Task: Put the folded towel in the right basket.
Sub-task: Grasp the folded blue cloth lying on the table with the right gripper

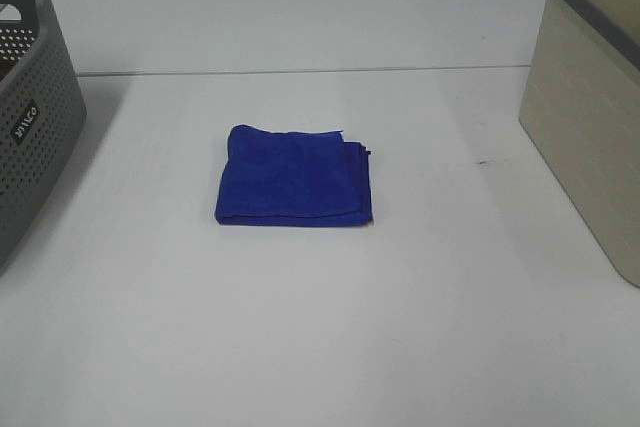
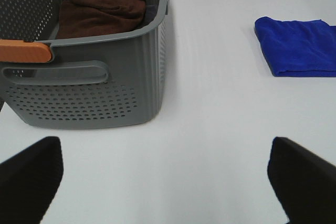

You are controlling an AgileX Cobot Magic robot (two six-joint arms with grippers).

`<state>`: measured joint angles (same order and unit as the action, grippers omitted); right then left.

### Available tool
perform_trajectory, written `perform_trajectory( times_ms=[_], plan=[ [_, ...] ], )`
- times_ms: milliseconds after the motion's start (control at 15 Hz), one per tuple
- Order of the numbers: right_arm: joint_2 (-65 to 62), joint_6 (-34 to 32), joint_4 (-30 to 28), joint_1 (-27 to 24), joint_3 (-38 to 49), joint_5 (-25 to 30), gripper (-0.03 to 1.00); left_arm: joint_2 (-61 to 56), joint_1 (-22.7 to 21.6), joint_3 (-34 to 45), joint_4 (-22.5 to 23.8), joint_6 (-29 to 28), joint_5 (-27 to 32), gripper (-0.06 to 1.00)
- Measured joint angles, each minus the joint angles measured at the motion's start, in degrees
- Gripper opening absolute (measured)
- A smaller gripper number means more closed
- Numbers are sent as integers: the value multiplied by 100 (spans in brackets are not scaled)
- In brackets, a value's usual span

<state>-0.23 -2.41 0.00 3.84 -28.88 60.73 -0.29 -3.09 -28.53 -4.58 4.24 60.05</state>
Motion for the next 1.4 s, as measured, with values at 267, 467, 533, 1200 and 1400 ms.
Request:
perform_trajectory(
  times_ms=[267,467,533,1200,1400],
  plan=[
    [0,0,0,0,0,0,98,0,0,0,0,0,0,99],
    [0,0,0,0,0,0,98,0,0,0,0,0,0,99],
    [0,0,0,0,0,0,98,0,0,0,0,0,0,99],
    [0,11,0,0,0,0,98,0,0,0,0,0,0,99],
    [0,17,0,0,0,0,99,0,0,0,0,0,0,99]
  ],
)
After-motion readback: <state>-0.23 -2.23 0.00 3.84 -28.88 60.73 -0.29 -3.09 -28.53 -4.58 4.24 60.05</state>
